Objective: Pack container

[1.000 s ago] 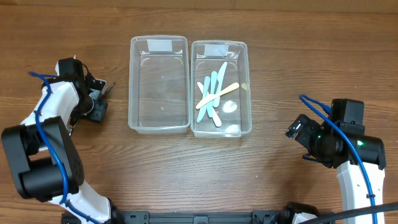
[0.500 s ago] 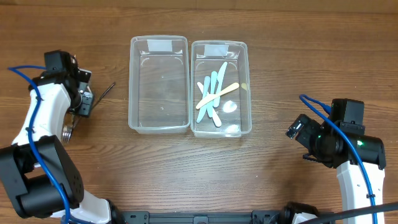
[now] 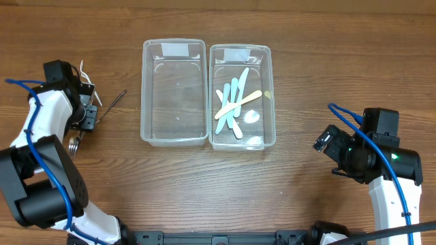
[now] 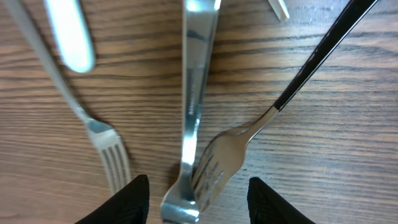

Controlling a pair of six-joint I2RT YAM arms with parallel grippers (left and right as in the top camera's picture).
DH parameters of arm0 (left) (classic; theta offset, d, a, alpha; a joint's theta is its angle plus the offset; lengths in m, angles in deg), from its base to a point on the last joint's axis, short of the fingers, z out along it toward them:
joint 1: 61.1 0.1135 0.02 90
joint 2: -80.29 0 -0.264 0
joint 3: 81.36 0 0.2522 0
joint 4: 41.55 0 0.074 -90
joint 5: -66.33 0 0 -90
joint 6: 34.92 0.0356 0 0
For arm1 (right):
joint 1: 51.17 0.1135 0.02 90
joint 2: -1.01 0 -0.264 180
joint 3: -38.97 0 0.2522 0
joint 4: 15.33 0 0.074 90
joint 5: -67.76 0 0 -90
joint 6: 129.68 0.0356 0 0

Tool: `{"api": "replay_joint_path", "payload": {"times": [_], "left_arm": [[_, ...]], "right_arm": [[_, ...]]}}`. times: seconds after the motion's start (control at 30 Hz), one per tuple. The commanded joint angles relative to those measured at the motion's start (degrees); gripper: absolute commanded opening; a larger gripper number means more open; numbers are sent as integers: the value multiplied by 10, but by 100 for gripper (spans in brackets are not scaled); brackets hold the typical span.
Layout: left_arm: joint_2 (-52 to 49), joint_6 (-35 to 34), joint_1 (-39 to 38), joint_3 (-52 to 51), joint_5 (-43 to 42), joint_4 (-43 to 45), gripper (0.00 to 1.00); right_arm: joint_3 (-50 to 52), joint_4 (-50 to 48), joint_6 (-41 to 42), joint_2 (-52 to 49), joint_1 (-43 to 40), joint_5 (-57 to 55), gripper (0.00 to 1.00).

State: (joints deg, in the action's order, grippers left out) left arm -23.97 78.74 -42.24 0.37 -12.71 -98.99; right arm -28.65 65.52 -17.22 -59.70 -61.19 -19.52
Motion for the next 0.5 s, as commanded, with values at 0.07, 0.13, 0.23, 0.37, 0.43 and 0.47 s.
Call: {"api": "replay_joint_path", "payload": {"times": [0.07, 0.13, 0.23, 0.37, 0.43, 0.47], "left_arm": [[-23, -21, 0, 7, -22, 4, 51], [-23, -20, -2, 7, -22, 6, 50], [-23, -21, -3, 7, -23, 5, 47], [-23, -21, -3, 6, -23, 5, 46], [-23, -21, -3, 5, -23, 6, 46], [-23, -22, -3, 3, -23, 7, 46]], "right_arm": [[-1, -3, -2, 2, 2, -5, 100], [-1, -3, -2, 2, 2, -5, 100], [-1, -2, -2, 2, 2, -5, 100], [-1, -2, -2, 2, 2, -5, 100], [-1, -2, -2, 2, 2, -5, 100], [-1, -2, -2, 2, 2, -5, 100]]}}
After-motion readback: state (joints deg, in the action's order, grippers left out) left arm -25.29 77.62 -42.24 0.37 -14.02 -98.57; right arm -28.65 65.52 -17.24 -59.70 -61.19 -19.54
